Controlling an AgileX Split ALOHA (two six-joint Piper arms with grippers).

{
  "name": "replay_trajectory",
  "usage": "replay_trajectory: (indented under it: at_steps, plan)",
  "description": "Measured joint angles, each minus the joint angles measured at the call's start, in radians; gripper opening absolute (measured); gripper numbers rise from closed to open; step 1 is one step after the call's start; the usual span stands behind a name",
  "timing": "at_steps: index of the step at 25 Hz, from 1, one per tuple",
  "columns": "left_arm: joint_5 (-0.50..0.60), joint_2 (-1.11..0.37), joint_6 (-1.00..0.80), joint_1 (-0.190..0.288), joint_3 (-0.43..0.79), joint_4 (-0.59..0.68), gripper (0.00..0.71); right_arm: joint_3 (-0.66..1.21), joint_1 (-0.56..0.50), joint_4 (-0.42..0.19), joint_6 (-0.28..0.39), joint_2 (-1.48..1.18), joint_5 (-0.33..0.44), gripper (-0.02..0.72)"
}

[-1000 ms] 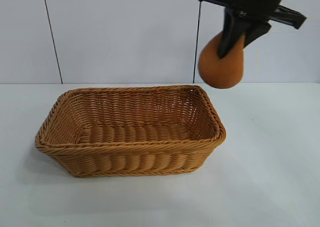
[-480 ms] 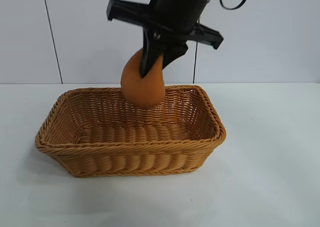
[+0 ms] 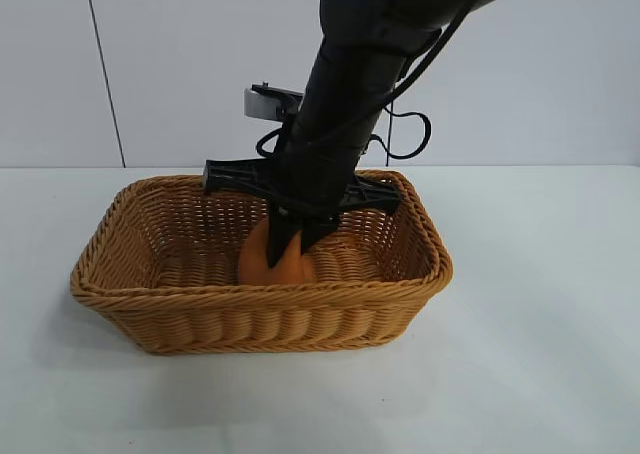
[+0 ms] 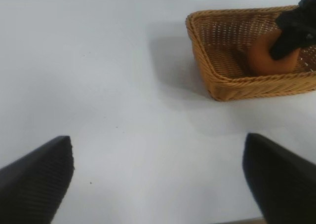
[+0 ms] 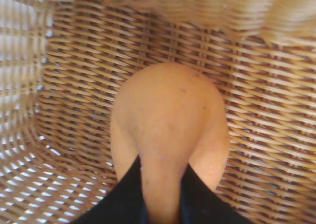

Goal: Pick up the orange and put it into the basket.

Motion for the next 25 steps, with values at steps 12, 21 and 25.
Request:
replay_trajectory:
  at_steps: [12, 21, 25]
  plan:
    - [0.0, 0.0, 0.0, 0.0, 0.0, 0.0, 0.663, -0.141, 0.0, -0.027, -0.015, 0.0, 0.138, 0.672]
    - [0.0, 0.0, -0.001, 0.0, 0.0, 0.0, 0.663, -0.425, 0.0, -0.139, 0.008, -0.004, 0.465, 0.694]
    - [0.0, 0.0, -0.001, 0.0, 0.0, 0.0, 0.663, -0.443, -0.002, -0.153, 0.025, -0.006, 0.469, 0.694]
